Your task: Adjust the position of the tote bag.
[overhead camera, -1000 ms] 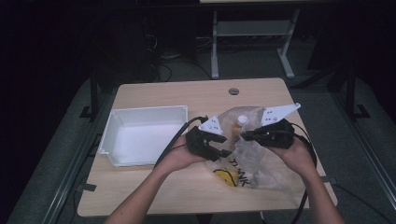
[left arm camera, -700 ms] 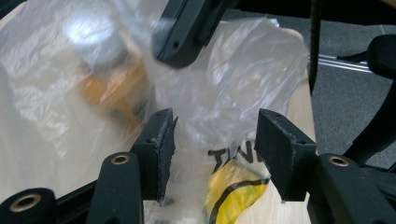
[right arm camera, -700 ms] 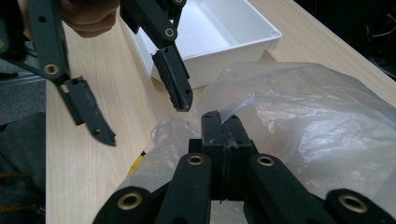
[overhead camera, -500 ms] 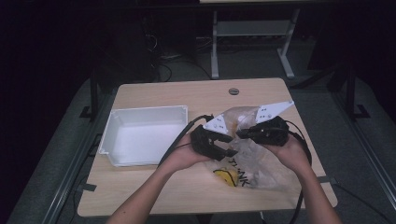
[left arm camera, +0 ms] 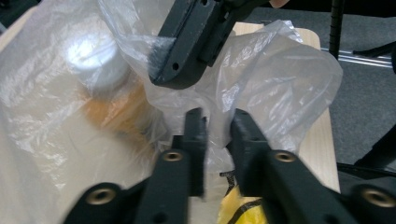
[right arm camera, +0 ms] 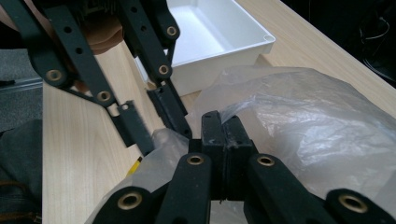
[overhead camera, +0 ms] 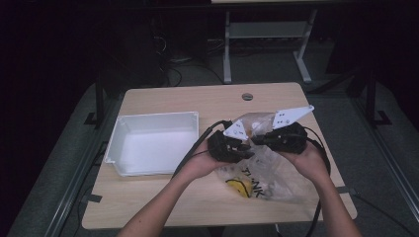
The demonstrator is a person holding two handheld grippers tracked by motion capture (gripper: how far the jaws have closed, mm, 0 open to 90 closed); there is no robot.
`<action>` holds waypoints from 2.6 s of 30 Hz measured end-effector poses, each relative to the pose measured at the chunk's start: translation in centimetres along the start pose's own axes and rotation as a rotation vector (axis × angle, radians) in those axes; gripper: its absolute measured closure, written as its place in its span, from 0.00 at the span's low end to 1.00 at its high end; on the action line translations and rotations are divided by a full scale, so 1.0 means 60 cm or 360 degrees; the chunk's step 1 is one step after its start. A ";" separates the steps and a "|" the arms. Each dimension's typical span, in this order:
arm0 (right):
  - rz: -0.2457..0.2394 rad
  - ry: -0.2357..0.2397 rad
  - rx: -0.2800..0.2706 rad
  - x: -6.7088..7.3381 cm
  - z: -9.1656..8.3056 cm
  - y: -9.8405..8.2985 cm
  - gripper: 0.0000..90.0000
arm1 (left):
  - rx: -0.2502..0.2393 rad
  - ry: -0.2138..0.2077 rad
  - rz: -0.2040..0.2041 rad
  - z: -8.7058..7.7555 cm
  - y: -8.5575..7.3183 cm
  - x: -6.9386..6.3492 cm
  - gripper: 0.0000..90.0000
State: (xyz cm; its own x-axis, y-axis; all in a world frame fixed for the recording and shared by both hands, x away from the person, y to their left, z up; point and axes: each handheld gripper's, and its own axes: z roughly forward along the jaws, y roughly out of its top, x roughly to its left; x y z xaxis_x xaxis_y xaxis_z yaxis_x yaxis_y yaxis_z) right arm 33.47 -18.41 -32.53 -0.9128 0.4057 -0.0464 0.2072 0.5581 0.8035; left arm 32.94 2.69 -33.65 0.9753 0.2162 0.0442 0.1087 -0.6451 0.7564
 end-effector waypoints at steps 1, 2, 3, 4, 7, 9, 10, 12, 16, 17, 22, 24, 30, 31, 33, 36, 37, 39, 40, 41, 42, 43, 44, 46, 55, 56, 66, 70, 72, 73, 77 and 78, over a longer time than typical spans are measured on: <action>0.0002 0.0003 -0.0002 0.000 0.000 0.000 0.99 | 0.0007 -0.0005 0.0006 -0.001 0.001 0.000 0.90; 0.0002 0.0005 -0.0001 0.001 0.000 0.000 0.99 | 0.0002 0.0007 0.0008 -0.001 0.001 -0.001 0.94; 0.0002 0.0005 0.0001 0.001 -0.001 0.000 0.99 | 0.0006 0.0019 0.0016 -0.001 0.001 -0.002 0.97; 0.0006 0.0005 0.0000 0.001 -0.001 0.000 0.98 | 0.0004 0.0017 0.0011 -0.001 0.001 -0.001 0.98; 0.0009 0.0003 -0.0004 0.002 -0.002 0.000 0.97 | 0.0024 0.0022 0.0028 -0.002 0.001 0.000 0.99; 0.0004 0.0000 -0.0005 0.001 -0.003 -0.001 0.95 | 0.0015 0.0025 0.0017 -0.001 0.001 -0.002 1.00; 0.0005 -0.0003 -0.0005 0.001 -0.003 -0.001 0.94 | 0.0024 0.0031 0.0025 -0.001 0.001 -0.002 1.00; 0.0020 -0.0005 -0.0009 0.001 -0.005 -0.001 0.91 | 0.0023 0.0035 0.0020 0.000 0.001 -0.003 1.00; 0.0019 -0.0013 -0.0019 0.002 -0.009 -0.003 0.88 | 0.0037 0.0049 0.0017 0.001 0.000 -0.002 1.00; 0.0020 -0.0018 -0.0022 0.001 -0.011 -0.003 0.87 | 0.0041 0.0056 0.0019 0.001 0.000 -0.002 1.00; 0.0048 -0.0022 -0.0040 0.000 -0.020 -0.007 0.84 | 0.0060 0.0077 0.0004 0.001 -0.003 0.003 1.00; 0.0061 -0.0022 -0.0044 0.000 -0.024 -0.009 0.84 | 0.0066 0.0088 0.0007 0.000 -0.004 0.005 1.00; 0.0068 -0.0030 -0.0047 -0.001 -0.029 -0.012 0.84 | 0.0079 0.0099 0.0006 -0.002 -0.006 0.008 1.00; 0.0067 -0.0029 -0.0053 -0.001 -0.031 -0.012 0.84 | 0.0082 0.0103 0.0007 -0.002 -0.006 0.008 1.00; 0.0069 -0.0026 -0.0056 -0.001 -0.031 -0.012 0.84 | 0.0086 0.0107 0.0007 -0.003 -0.006 0.009 1.00; 0.0061 -0.0024 -0.0055 0.000 -0.033 -0.013 0.83 | 0.0087 0.0110 -0.0005 -0.004 -0.007 0.010 1.00; 0.0064 -0.0025 -0.0058 0.001 -0.034 -0.013 0.83 | 0.0087 0.0113 -0.0003 -0.004 -0.007 0.011 1.00; 0.0060 -0.0024 -0.0057 0.001 -0.035 -0.014 0.83 | 0.0089 0.0116 -0.0006 -0.005 -0.008 0.011 1.00; 0.0072 -0.0022 -0.0061 0.001 -0.038 -0.015 0.83 | 0.0090 0.0117 -0.0005 -0.006 -0.008 0.012 1.00; 0.0067 -0.0025 -0.0063 0.001 -0.039 -0.016 0.83 | 0.0097 0.0120 -0.0001 -0.007 -0.008 0.012 1.00; 0.0074 -0.0024 -0.0066 0.001 -0.041 -0.017 0.83 | 0.0099 0.0121 -0.0003 -0.007 -0.008 0.013 1.00; 0.0074 -0.0027 -0.0067 0.001 -0.042 -0.017 0.83 | 0.0096 0.0121 -0.0006 -0.007 -0.009 0.012 1.00; 0.0073 -0.0027 -0.0069 0.001 -0.043 -0.018 0.82 | 0.0094 0.0124 -0.0004 -0.008 -0.009 0.013 1.00; 0.0072 -0.0026 -0.0075 0.001 -0.046 -0.019 0.82 | 0.0097 0.0125 -0.0005 -0.008 -0.010 0.013 1.00; 0.0080 -0.0056 -0.0101 0.000 -0.071 -0.032 0.79 | 0.0110 0.0142 -0.0016 -0.013 -0.015 0.017 1.00; 0.0092 -0.0066 -0.0102 0.000 -0.075 -0.034 0.79 | 0.0109 0.0142 -0.0018 -0.013 -0.016 0.018 1.00; 0.0135 -0.0103 -0.0115 -0.006 -0.097 -0.056 0.72 | 0.0126 0.0168 -0.0023 -0.021 -0.022 0.022 1.00; 0.0150 -0.0117 -0.0101 -0.010 -0.098 -0.064 0.69 | 0.0131 0.0177 -0.0024 -0.026 -0.026 0.026 1.00; 0.0158 -0.0128 -0.0095 -0.012 -0.099 -0.069 0.68 | 0.0135 0.0179 -0.0030 -0.028 -0.028 0.028 1.00; 0.0162 -0.0128 -0.0094 -0.014 -0.099 -0.071 0.68 | 0.0133 0.0180 -0.0041 -0.028 -0.030 0.028 1.00; 0.0183 -0.0138 -0.0084 -0.019 -0.097 -0.079 0.66 | 0.0142 0.0187 -0.0030 -0.032 -0.031 0.032 1.00; 0.0186 -0.0139 -0.0078 -0.020 -0.096 -0.081 0.65 | 0.0139 0.0189 -0.0039 -0.033 -0.032 0.032 1.00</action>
State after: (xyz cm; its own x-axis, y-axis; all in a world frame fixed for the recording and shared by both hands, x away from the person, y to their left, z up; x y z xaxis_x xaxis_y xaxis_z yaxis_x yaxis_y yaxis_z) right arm 31.55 -25.81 -32.97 -0.8491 0.5282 -0.0007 0.2907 0.4683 0.8344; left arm 34.24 5.77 -33.74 0.9433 0.3143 0.1072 0.1534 -0.6987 0.6988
